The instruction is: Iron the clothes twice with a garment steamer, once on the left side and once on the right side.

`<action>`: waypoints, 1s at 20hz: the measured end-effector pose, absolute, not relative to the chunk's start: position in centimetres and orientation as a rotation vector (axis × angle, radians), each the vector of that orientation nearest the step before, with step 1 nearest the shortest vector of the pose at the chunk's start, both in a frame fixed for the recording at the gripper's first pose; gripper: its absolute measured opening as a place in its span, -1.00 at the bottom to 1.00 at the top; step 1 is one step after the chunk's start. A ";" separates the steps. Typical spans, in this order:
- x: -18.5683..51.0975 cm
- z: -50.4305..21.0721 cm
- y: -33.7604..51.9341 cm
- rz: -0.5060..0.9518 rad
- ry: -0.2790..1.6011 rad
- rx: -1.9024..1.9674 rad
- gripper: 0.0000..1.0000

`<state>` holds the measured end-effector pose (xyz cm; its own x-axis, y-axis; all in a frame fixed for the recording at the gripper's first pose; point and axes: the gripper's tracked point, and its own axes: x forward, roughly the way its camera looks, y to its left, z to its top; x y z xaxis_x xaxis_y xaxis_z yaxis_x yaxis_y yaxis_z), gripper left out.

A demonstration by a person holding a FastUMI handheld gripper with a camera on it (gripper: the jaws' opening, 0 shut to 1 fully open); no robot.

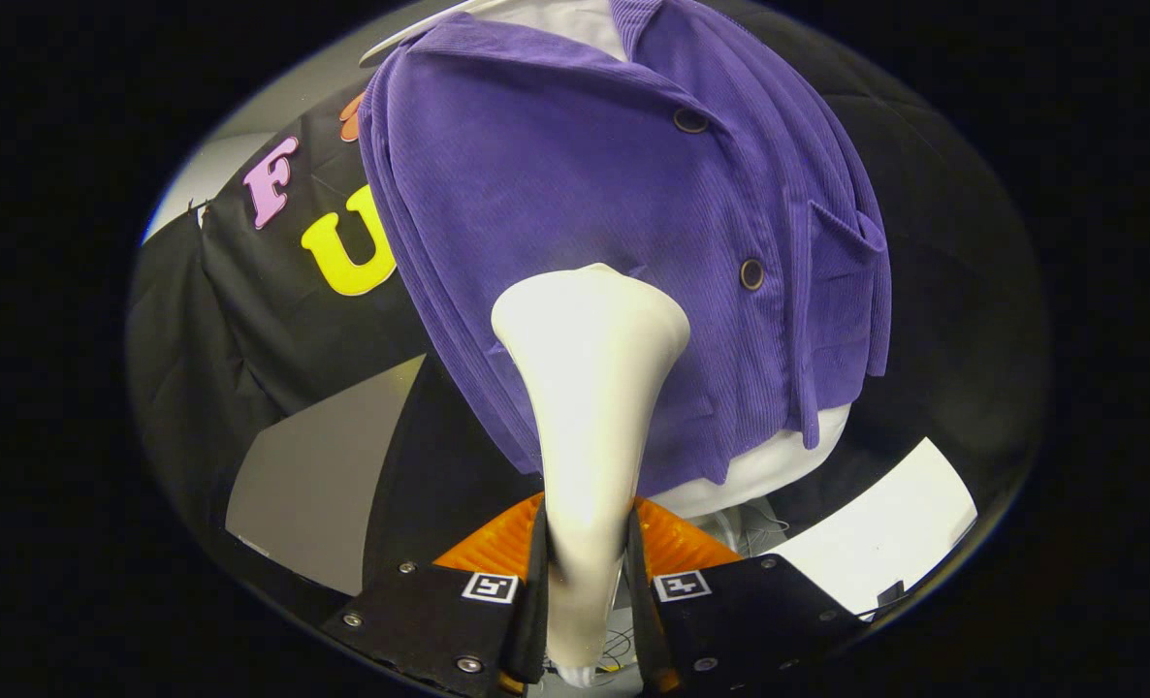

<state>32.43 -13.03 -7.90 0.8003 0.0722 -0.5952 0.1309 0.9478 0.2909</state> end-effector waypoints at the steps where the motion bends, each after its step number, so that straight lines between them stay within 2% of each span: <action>1: 32.4 -8.5 -12.8 -0.033 0.656 0.328 -0.27; 20: 29.6 -20.8 -12.0 -0.081 0.890 0.383 -0.27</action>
